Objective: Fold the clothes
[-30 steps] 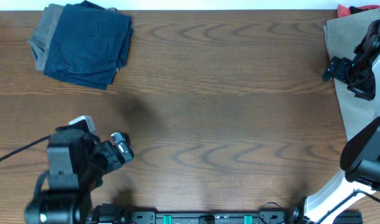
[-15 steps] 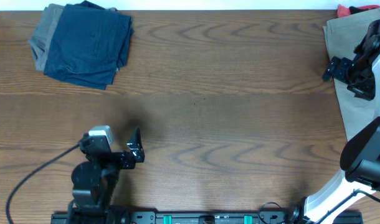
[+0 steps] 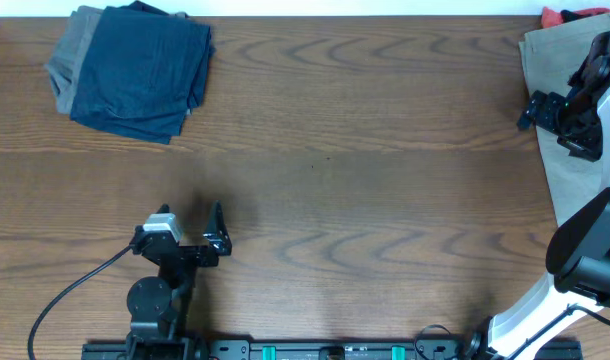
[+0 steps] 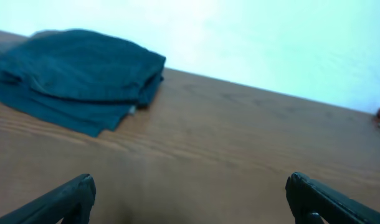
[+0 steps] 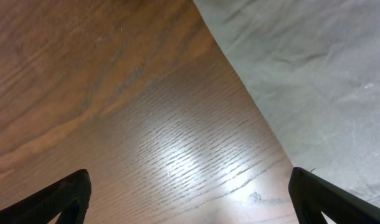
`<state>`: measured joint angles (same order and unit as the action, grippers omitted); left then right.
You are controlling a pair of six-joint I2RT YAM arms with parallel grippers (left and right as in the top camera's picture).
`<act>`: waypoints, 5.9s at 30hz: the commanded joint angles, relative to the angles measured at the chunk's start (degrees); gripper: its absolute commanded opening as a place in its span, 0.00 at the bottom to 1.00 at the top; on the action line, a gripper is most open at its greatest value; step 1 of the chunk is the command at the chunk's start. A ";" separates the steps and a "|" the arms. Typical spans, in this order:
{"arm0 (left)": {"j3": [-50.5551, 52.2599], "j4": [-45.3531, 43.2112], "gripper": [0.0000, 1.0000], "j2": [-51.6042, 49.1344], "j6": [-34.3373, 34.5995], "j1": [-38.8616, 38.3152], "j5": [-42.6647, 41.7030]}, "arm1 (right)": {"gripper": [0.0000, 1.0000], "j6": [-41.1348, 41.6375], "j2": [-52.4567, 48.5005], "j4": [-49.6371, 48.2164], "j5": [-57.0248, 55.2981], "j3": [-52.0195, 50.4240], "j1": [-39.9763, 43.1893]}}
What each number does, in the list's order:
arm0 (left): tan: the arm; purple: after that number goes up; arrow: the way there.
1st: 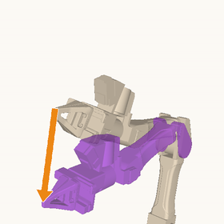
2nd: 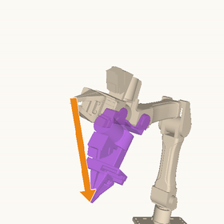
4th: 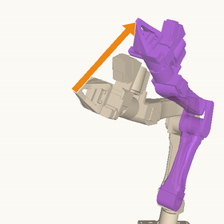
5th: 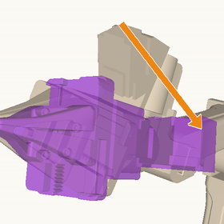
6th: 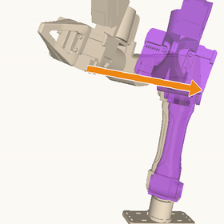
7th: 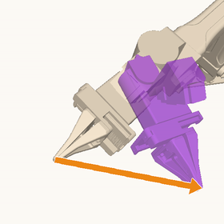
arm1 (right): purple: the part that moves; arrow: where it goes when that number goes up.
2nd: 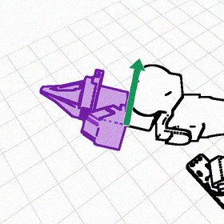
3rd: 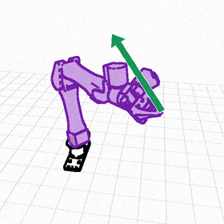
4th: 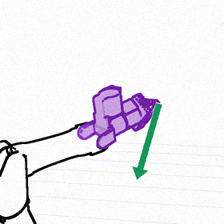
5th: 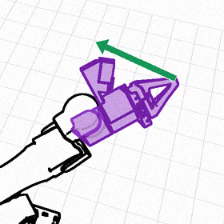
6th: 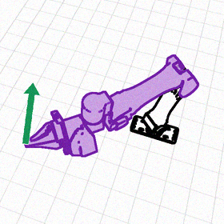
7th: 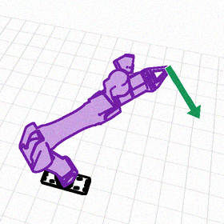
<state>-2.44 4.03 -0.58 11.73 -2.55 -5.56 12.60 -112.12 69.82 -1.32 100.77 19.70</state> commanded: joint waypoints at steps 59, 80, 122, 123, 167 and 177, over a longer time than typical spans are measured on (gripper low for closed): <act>2.21 -0.24 0.98 0.50 -12.92 4.24 1.42 | 0.99 0.63 0.52 0.04 -0.37 0.63 0.15; 2.21 -0.22 0.98 0.35 -10.14 4.24 2.60 | 0.99 0.63 0.52 0.04 -0.37 0.63 0.15; 2.21 -0.22 0.98 0.35 -10.14 4.24 2.62 | 0.99 0.63 18.43 0.04 -0.37 0.63 -20.41; 2.21 -0.22 0.98 0.35 -10.14 4.24 2.60 | 0.99 0.63 20.04 0.04 -0.37 0.63 -22.56; 2.21 -0.22 0.98 0.35 -10.14 4.24 2.60 | 0.99 -1.53 94.14 -36.00 9.01 -62.69 -28.39; 2.21 -0.22 0.98 0.35 -10.14 4.24 2.62 | 0.99 -1.51 105.42 -47.74 17.79 -83.41 -20.57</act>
<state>-1.17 1.74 -0.60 1.50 1.65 -3.40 11.60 -9.21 23.88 12.03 21.56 -2.48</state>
